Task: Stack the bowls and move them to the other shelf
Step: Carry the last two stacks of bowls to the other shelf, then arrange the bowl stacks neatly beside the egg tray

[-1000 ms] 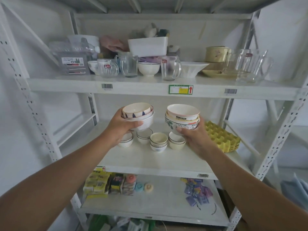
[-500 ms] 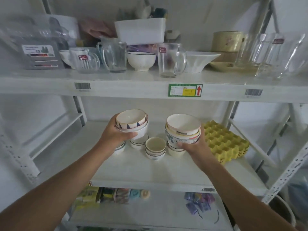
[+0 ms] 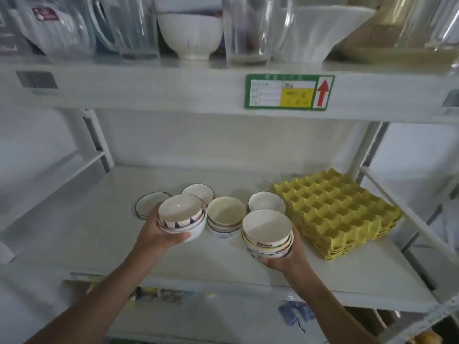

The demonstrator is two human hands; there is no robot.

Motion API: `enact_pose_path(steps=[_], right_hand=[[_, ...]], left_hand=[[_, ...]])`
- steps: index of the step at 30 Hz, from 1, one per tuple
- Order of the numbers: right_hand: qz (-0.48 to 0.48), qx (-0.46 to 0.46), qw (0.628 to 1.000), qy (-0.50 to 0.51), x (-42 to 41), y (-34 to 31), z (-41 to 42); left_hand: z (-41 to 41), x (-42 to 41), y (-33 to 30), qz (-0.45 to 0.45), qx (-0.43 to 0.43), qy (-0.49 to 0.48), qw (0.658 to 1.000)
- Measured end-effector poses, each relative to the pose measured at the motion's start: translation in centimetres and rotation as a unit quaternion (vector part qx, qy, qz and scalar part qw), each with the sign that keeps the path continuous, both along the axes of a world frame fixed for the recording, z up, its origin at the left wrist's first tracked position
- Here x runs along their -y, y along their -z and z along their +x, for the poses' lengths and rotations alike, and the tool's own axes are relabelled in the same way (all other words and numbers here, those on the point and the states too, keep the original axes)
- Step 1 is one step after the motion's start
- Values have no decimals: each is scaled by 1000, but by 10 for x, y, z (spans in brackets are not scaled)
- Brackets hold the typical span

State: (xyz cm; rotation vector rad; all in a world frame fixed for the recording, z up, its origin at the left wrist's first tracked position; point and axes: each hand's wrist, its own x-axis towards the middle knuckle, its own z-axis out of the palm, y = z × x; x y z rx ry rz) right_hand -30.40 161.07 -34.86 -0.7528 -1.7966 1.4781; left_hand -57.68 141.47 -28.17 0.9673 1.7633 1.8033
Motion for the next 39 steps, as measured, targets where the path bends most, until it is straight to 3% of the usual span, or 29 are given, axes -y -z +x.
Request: enact_pose_path(steps=[9, 28, 35, 39], right_hand=[[10, 17, 1000, -1, -6, 41, -4], [81, 129, 988, 12, 7, 34, 0], [47, 166, 985, 8, 11, 20, -8], [-24, 170, 985, 0, 12, 4, -1]], left_hand=[[-13, -11, 65, -33, -2, -15, 999], [-22, -23, 92, -26, 15, 15, 999], [-20, -24, 77, -76, -2, -13, 997], [-18, -25, 73, -87, 13, -21, 996]])
